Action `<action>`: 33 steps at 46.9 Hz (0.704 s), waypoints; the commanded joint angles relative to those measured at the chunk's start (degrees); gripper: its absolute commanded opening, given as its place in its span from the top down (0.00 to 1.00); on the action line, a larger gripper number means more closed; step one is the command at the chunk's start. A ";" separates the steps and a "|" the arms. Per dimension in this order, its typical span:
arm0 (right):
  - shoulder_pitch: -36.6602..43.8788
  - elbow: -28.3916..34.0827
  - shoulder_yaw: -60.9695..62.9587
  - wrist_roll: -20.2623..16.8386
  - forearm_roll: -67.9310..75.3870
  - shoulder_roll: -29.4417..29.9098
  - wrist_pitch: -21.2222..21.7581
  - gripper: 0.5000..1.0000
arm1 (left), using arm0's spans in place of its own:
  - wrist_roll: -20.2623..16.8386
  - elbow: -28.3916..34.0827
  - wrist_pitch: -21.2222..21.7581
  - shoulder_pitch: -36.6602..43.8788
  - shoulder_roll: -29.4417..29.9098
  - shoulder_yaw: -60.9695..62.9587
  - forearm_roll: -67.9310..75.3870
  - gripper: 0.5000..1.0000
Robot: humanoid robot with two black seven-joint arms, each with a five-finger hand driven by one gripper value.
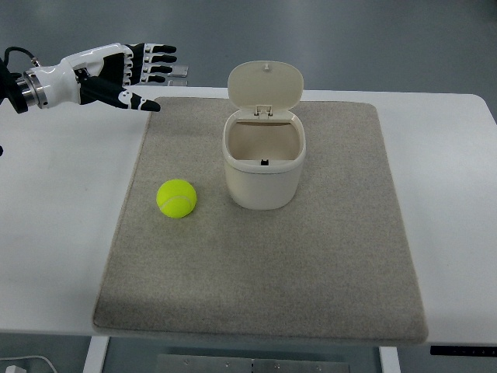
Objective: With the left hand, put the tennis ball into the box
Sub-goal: 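Move the left hand forward and lower it toward the tennis ball, then close the left hand fingers around the yellow-green tennis ball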
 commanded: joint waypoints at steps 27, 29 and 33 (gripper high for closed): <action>0.00 0.00 0.00 0.00 0.00 0.00 0.00 0.12 | -8.81 -20.87 16.71 9.98 7.63 1.64 39.19 0.11; 0.00 0.00 0.00 0.00 0.00 0.00 0.00 0.12 | -9.78 -21.40 19.87 11.39 7.55 1.82 43.06 0.11; 0.00 0.00 0.00 0.00 0.00 0.00 0.00 0.12 | -10.13 -21.41 25.85 13.33 7.02 2.52 47.38 0.09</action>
